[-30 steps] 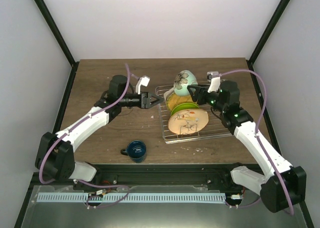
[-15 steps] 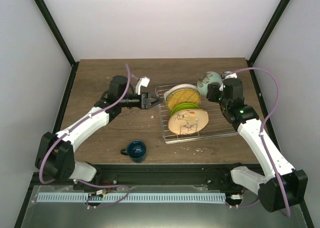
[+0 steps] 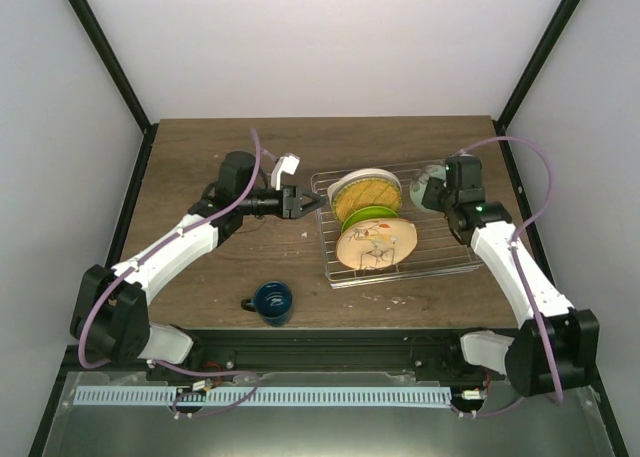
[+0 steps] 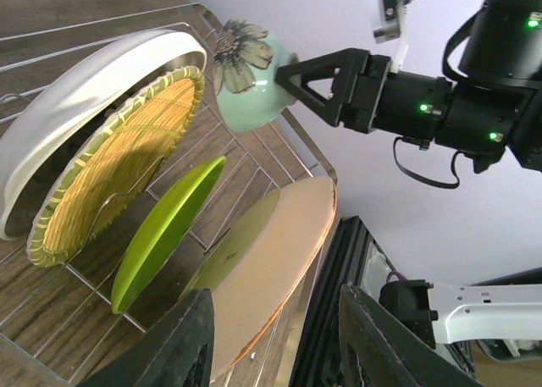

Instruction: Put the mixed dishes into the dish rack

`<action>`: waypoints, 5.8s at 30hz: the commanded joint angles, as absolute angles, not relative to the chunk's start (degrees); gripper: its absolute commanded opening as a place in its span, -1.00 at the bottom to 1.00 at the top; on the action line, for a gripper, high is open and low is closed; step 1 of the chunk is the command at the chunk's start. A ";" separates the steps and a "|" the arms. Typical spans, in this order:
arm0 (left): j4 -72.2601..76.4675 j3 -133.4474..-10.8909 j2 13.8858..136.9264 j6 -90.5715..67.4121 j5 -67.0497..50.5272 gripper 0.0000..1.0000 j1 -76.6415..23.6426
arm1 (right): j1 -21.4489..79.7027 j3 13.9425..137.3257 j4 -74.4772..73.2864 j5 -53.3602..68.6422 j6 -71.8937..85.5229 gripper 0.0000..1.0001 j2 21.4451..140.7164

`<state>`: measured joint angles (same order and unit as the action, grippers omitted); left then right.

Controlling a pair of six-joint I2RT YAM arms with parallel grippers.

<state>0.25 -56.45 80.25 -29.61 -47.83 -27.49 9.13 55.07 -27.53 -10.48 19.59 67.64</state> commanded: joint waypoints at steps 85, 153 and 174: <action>-56.99 -53.96 65.27 -40.54 1.48 -0.15 -63.60 | 5.23 54.19 -22.05 -11.36 14.77 0.92 76.60; -13.84 -62.98 66.74 -30.72 -35.17 -1.00 -32.55 | 5.26 42.06 -3.71 46.40 14.89 0.98 55.34; 26.77 -62.49 74.83 -54.22 -54.02 -1.00 -29.46 | 15.44 34.58 25.51 57.58 28.22 0.83 59.34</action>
<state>13.45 -63.07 74.87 -48.73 -50.63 -28.97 12.45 32.42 19.62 59.05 28.10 57.69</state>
